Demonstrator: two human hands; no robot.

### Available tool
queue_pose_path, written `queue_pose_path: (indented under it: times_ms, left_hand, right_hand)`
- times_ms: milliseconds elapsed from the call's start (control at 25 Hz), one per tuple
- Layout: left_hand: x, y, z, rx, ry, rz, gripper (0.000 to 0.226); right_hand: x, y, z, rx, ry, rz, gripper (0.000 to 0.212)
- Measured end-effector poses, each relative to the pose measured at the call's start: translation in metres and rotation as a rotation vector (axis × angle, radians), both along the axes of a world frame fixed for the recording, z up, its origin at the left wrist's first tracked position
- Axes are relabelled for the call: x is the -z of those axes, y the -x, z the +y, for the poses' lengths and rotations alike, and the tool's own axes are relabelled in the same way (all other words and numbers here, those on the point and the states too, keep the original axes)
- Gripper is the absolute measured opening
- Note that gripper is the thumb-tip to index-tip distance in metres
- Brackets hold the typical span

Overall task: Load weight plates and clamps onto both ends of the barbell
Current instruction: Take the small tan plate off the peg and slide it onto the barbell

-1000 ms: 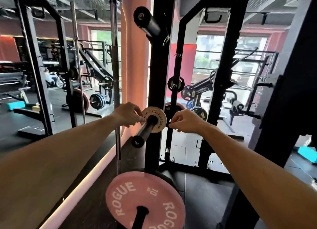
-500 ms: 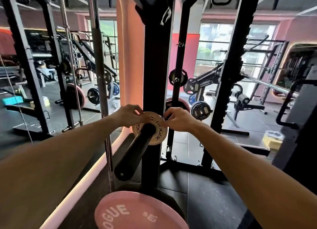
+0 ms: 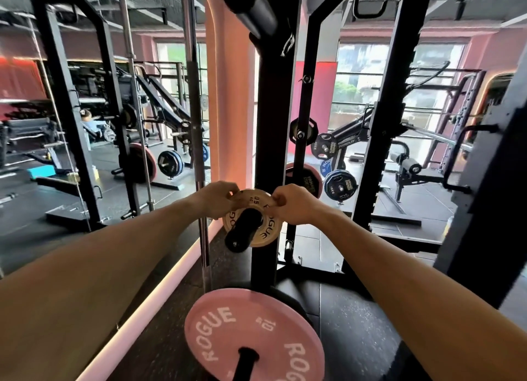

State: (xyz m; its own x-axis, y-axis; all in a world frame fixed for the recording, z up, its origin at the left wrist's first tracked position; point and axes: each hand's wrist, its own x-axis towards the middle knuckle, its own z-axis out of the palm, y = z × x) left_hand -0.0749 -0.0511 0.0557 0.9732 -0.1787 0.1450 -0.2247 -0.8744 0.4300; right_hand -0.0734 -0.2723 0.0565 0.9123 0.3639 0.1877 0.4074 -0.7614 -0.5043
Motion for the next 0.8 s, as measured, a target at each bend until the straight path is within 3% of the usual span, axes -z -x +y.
queue_pose_path:
  times_ms: [240, 400, 800]
  left_hand:
    - [0.0, 0.113, 0.022, 0.005, 0.021, -0.035, 0.026]
    - [-0.005, 0.169, 0.01, 0.063, 0.094, -0.06, 0.025]
    - [-0.038, 0.245, -0.195, 0.429, 0.202, -0.145, 0.021]
  right_hand:
    - [0.003, 0.116, 0.019, -0.024, 0.005, -0.063, 0.016]
    - [-0.007, 0.181, 0.004, 0.015, 0.003, -0.092, 0.017]
    - [-0.054, 0.33, -0.187, 0.321, 0.033, -0.094, 0.012]
